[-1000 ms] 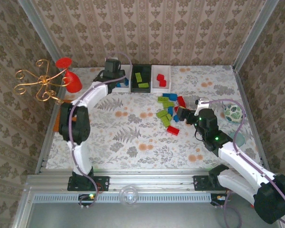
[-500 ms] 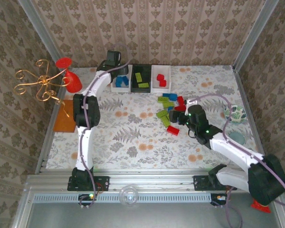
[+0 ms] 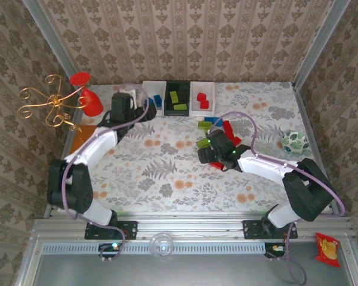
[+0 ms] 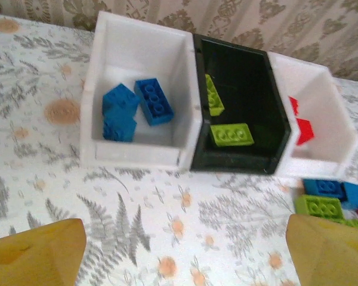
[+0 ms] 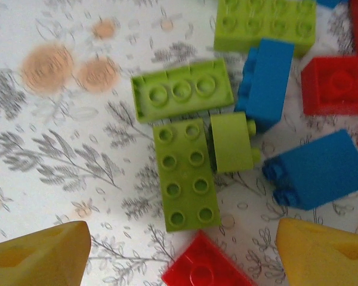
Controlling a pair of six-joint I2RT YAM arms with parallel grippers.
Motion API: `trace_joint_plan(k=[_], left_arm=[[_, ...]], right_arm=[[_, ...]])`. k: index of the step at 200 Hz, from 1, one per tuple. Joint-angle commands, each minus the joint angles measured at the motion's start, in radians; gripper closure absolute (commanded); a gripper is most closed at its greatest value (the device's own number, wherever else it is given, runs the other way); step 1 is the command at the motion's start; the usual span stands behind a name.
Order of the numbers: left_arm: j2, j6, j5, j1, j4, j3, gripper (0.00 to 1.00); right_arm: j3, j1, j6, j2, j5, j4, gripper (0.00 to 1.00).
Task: Sort the legos into containers by color
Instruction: Pick up the lego from the center of the table.
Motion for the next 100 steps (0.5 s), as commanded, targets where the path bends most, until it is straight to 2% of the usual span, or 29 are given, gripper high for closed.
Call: trace_joint_plan(k=[1, 46, 100], left_arm=[[-0.081, -0.061, 0.054, -0.012, 0.113, -0.127, 0.12], [-0.190, -0.077, 0.069, -0.025, 0.114, -0.255, 0.12], [-0.193, -0.081, 0.062, -0.026, 0.125, -0.279, 0.12]], right_arm=[[0.055, 0.004, -0.001, 0.058, 0.001, -0.078, 0.21], [0.137, 0.004, -0.026, 0.177, 0.045, -0.068, 0.33], [0.190, 0.004, -0.034, 0.271, 0.083, -0.061, 0.40]])
